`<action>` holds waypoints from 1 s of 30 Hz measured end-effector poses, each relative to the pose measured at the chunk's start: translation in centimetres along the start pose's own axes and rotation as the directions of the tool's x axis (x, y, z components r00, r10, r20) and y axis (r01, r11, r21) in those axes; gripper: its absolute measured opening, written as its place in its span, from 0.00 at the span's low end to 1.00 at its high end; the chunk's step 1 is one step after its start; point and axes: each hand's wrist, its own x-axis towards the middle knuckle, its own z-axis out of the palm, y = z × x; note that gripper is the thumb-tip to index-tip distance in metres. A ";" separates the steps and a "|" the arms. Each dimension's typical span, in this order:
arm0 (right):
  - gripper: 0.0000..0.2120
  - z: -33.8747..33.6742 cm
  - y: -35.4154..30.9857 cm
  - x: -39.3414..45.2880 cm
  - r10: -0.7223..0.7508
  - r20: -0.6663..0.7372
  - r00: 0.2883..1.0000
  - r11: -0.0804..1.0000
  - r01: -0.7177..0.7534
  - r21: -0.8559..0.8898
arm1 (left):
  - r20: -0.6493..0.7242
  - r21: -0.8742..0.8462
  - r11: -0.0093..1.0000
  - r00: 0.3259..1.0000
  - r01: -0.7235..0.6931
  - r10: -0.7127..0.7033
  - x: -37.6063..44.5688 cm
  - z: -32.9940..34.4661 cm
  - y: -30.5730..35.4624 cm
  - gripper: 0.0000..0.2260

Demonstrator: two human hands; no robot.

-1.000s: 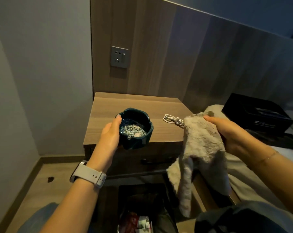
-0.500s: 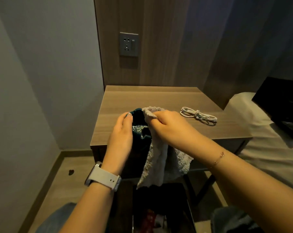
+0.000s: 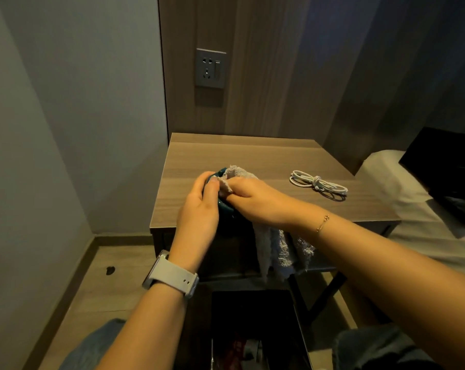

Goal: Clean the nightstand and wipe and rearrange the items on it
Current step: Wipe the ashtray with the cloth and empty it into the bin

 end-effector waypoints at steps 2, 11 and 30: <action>0.11 -0.1 -0.2 -0.5 -0.024 0.037 0.999 0.999 0.022 0.035 | 0.020 -0.015 1.000 1.000 0.006 -0.006 0.0 -0.1 -0.2 0.10; 0.12 -1.9 -0.1 -2.7 0.080 0.106 0.991 0.942 -0.110 0.318 | 0.026 -0.053 0.998 0.999 0.021 -0.020 -0.3 -0.3 -0.4 0.18; 0.09 -0.9 -1.0 -2.0 0.032 0.190 0.981 0.996 -0.047 0.076 | 0.063 -0.079 0.994 0.995 -0.071 0.076 -0.5 -0.5 -0.6 0.17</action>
